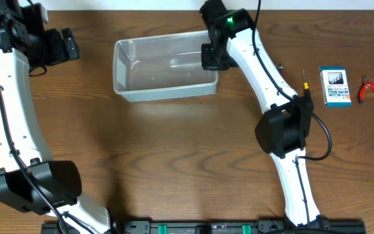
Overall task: Pack container
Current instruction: 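Lower the right gripper onto the container's right wall and close, then drag the container rightward with the right gripper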
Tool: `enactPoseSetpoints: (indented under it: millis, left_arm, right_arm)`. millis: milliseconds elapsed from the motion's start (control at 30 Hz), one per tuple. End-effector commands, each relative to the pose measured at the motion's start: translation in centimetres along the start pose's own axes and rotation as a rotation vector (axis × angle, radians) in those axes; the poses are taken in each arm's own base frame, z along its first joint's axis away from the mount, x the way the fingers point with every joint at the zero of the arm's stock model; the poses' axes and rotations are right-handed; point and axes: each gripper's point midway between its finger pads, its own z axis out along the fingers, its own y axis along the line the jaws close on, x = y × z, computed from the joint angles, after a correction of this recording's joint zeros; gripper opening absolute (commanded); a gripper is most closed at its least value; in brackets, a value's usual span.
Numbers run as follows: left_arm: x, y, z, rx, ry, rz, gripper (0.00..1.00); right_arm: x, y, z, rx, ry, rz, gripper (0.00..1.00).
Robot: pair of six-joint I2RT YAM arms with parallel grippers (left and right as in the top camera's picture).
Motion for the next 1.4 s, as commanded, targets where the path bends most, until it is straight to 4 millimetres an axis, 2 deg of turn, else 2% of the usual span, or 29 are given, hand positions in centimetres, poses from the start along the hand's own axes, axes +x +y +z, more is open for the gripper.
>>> enactPoseSetpoints:
  millis: [0, 233, 400, 667, 1100, 1367]
  left_arm:
    - [-0.2, 0.2, -0.3, -0.007, -0.011, -0.011, 0.98]
    - [-0.3, 0.2, -0.3, -0.007, -0.011, -0.011, 0.98]
    - [-0.2, 0.2, -0.4, -0.007, -0.011, -0.011, 0.98]
    - [-0.2, 0.2, -0.4, -0.007, -0.011, -0.011, 0.98]
    - [-0.2, 0.2, -0.3, -0.007, -0.011, -0.011, 0.98]
    - [-0.3, 0.2, -0.4, -0.007, -0.011, -0.011, 0.98]
  right_arm:
    - [-0.9, -0.9, -2.6, 0.023, -0.05, 0.005, 0.02]
    - [1.1, -1.8, -3.1, 0.058, 0.027, 0.004, 0.02]
    - [1.5, -2.1, -3.1, 0.072, 0.044, 0.004, 0.01]
    - [2.4, -3.8, -3.3, 0.136, 0.081, 0.05, 0.01]
    - [1.5, -6.1, -3.2, 0.141, 0.082, 0.053, 0.01]
    - [2.1, -6.0, -2.5, 0.15, 0.11, 0.027, 0.01]
